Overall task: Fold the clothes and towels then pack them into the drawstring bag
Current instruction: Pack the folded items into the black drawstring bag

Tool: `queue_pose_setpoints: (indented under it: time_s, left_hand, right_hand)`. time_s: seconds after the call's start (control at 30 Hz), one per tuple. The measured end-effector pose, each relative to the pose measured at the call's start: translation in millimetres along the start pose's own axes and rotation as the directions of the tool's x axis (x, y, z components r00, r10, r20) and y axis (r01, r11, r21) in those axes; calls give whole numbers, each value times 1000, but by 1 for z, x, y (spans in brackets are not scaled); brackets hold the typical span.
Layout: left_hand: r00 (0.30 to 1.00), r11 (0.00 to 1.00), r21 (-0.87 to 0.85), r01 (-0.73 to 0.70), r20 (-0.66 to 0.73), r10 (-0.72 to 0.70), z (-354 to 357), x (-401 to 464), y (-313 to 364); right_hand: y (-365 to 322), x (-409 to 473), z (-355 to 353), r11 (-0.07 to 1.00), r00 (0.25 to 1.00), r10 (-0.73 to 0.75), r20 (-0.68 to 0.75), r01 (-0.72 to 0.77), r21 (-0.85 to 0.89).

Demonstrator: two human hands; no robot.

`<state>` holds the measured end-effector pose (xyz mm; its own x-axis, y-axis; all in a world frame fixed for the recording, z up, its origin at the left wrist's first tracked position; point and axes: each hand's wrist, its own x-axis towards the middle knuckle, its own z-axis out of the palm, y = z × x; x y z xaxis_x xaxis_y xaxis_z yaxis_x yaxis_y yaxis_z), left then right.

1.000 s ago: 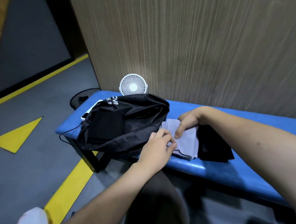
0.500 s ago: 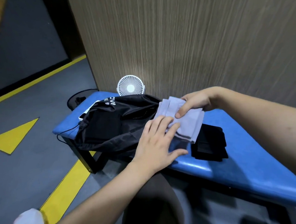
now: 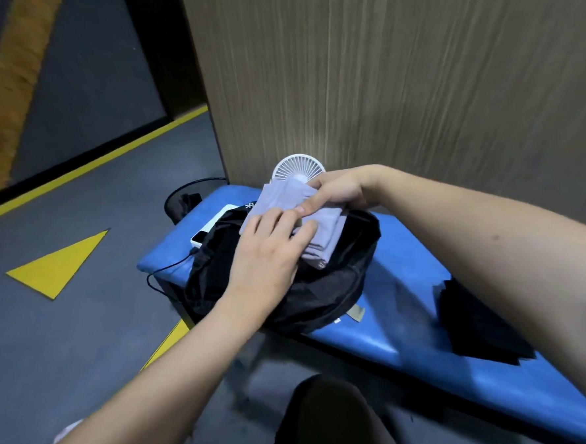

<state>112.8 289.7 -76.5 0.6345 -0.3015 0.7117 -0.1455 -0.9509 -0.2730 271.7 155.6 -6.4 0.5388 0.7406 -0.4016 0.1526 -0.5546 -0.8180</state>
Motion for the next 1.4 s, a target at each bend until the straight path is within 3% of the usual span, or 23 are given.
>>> queue_pose_setpoints:
  time_s: [0.17,0.3,0.47,0.67,0.8,0.97,1.07,1.23,1.3,1.4]
  left_hand:
    - [985,1000,-3,24,173,-23,36,-11,6]
    - [968,999,-35,10,251,-1,45,-5,22]
    - [941,997,-75,-26,334,50,40,-3,41]
    - [899,989,-129,-69,422,117,38,-14,39]
    - [893,995,-98,-10,447,53,40,-22,30]
    - [853,998,-50,41,523,-9,41,-17,28]
    - [833,995,-24,97,549,-67,39,-12,30]
    - [810,985,-55,161,578,-100,34,-6,32]
    - [776,984,-63,169,623,-94,33,-5,31]
    - [748,986,-78,150,661,-61,33,-2,31]
  right_hand:
    - [20,39,7,944,981,-114,-158,57,-325]
    - [44,43,5,930,970,-153,-190,76,-360]
    - [56,31,2,911,988,-56,-143,-8,-412]
    - [56,27,23,779,995,59,-83,-98,-619]
    - [64,19,28,727,986,56,-156,-148,-670]
    - [71,-2,25,639,976,-57,-208,-125,-759]
    - [75,-19,17,493,983,-57,-175,-125,-861]
    - [79,-44,29,94,1000,18,12,10,-995]
    - [81,-50,39,33,996,47,82,81,-996]
    - [84,-51,43,37,992,49,115,113,-993]
